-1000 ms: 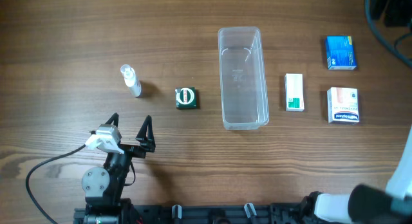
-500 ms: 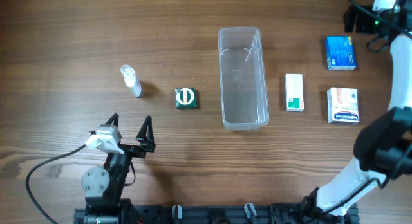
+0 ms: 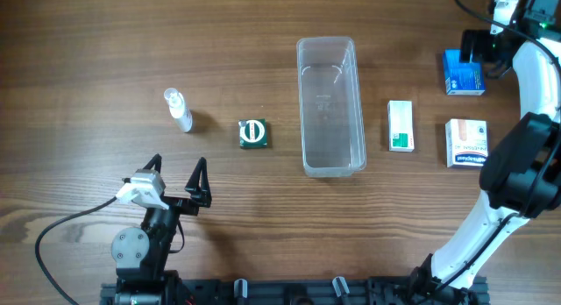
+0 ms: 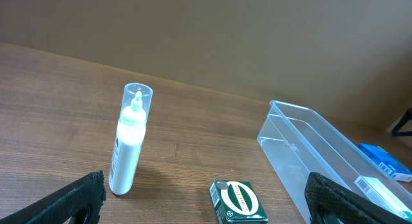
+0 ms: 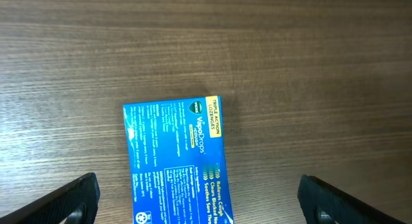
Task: Pack container
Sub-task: 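Move the right gripper to the blue Vicks box and grasp it, then lift the blue box and carry it over the clear container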
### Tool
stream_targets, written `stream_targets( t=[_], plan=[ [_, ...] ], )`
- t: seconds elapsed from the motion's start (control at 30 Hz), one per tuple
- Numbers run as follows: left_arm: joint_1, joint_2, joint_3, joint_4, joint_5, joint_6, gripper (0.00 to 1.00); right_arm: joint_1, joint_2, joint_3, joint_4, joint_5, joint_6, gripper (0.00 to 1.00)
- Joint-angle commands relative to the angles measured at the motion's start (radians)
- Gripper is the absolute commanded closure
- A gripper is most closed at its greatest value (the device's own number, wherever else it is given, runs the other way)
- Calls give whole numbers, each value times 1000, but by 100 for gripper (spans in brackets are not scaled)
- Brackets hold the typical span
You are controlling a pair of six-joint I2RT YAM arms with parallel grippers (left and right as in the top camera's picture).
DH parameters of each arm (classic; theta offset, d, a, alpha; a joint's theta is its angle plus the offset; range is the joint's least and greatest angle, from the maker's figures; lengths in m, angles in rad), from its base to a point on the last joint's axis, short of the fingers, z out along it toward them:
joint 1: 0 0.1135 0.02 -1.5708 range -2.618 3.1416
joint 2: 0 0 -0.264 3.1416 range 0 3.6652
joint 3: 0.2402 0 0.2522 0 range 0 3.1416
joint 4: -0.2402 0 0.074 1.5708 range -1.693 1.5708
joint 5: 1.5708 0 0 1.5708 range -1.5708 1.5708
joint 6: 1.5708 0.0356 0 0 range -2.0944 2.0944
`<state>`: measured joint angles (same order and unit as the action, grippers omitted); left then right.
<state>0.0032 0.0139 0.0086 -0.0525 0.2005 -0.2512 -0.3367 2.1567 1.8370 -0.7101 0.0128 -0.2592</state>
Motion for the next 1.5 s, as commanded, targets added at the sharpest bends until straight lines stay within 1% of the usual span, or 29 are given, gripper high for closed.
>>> stream_targets(
  t=[0.0, 0.43, 0.73, 0.8, 0.87, 0.97, 1.1, 1.17, 1.27, 1.47],
  plan=[
    [8, -7, -3, -5, 12, 12, 0, 2, 60, 20, 5, 25, 77, 0],
    [8, -7, -3, -5, 12, 12, 0, 2, 171, 16, 17, 25, 75, 0],
    [8, -7, -3, -5, 12, 12, 0, 2, 215, 13, 27, 24, 75, 0],
    [8, -7, -3, -5, 12, 12, 0, 2, 219, 13, 29, 24, 76, 2],
    [8, -7, -3, -5, 12, 12, 0, 2, 219, 13, 29, 23, 76, 5],
    [8, -7, -3, -5, 12, 12, 0, 3, 218, 13, 29, 24, 76, 19],
    [8, -7, -3, -5, 12, 12, 0, 2, 216, 14, 24, 25, 79, 21],
    [8, -7, -3, -5, 12, 12, 0, 3, 207, 14, 20, 25, 80, 24],
    [8, -7, -3, -5, 12, 12, 0, 6, 180, 14, 15, 25, 85, 24],
    [8, -7, -3, -5, 12, 12, 0, 31, 31, 14, 5, 2, 131, 26]
  ],
)
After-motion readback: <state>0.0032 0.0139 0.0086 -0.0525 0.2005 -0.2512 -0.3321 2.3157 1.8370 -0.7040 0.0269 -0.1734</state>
